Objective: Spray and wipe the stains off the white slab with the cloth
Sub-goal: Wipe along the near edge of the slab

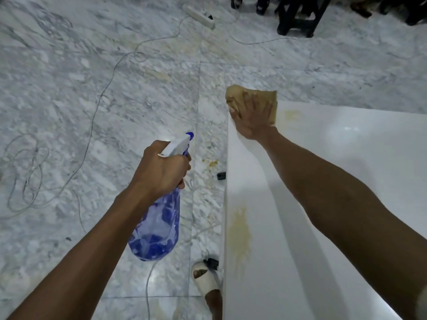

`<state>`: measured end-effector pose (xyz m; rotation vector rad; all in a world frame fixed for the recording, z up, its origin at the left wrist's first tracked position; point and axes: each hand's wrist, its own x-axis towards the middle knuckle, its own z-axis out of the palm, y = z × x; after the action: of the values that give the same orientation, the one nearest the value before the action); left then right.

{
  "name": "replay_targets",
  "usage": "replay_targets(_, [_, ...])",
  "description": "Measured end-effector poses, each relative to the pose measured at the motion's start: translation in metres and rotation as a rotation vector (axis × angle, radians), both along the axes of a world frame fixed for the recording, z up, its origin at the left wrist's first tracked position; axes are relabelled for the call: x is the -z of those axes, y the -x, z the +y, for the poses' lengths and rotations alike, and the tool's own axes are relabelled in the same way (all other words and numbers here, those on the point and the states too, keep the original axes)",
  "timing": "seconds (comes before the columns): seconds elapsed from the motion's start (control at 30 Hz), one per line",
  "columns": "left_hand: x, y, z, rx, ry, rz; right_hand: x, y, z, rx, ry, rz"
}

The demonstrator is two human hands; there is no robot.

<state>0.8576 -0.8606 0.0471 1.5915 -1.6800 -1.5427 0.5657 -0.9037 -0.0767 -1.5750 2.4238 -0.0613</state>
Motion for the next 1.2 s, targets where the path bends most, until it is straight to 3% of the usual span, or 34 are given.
replay_targets(0.07, [0.046, -0.005, 0.033, 0.003, -0.095, -0.061, 0.045, -0.018, 0.037, -0.021, -0.131, -0.024])
replay_targets(0.17, [0.054, 0.000, 0.039, 0.029, -0.116, -0.065, 0.054, -0.018, 0.050, -0.044, -0.082, 0.004])
replay_targets(0.5, [0.041, -0.001, 0.080, 0.057, -0.093, -0.022, 0.064, -0.052, 0.092, -0.114, -0.074, 0.039])
replay_targets(1.2, [0.015, -0.158, 0.309, 0.149, -0.083, -0.023, 0.059, -0.232, 0.384, -0.072, 0.067, 0.010])
